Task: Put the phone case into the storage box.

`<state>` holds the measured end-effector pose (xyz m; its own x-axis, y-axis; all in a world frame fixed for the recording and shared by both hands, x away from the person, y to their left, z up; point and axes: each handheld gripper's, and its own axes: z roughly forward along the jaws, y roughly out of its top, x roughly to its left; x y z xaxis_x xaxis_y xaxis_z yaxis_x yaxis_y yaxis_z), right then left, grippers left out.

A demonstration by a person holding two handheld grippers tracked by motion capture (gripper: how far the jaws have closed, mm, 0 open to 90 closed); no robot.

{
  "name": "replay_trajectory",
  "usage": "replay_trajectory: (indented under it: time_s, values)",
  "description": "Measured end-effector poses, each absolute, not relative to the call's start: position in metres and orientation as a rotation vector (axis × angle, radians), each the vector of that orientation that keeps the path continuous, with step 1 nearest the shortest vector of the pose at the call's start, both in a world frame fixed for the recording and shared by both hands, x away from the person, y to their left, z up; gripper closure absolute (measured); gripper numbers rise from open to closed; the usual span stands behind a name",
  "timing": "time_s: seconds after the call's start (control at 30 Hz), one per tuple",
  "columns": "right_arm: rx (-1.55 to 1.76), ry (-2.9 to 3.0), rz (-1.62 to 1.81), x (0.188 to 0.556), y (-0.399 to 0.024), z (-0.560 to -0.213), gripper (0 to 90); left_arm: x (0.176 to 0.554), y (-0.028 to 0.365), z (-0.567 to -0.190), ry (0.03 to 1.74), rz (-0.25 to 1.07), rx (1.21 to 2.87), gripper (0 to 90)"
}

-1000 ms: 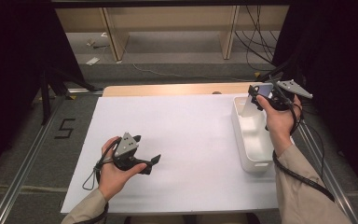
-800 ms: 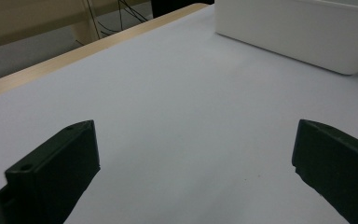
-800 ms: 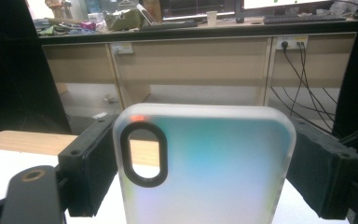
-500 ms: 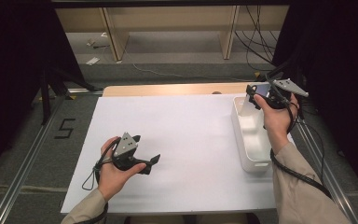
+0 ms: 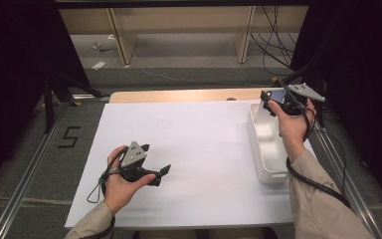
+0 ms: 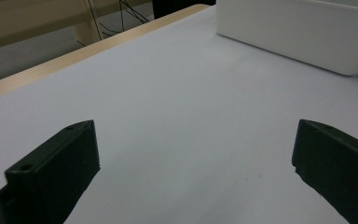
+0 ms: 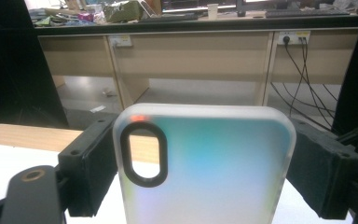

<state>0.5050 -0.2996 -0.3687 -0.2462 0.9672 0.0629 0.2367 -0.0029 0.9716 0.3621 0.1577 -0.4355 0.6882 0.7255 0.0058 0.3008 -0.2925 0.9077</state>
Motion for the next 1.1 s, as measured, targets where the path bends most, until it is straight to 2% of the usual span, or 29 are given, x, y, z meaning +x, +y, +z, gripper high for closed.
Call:
replay_trajectory:
  time_s: [1.1]
  values:
    - [1.281,1.576,1.253,0.519,-0.298,-0.362,17.9,0.362,0.158,-0.435,0.8,0.524,1.881,0.0]
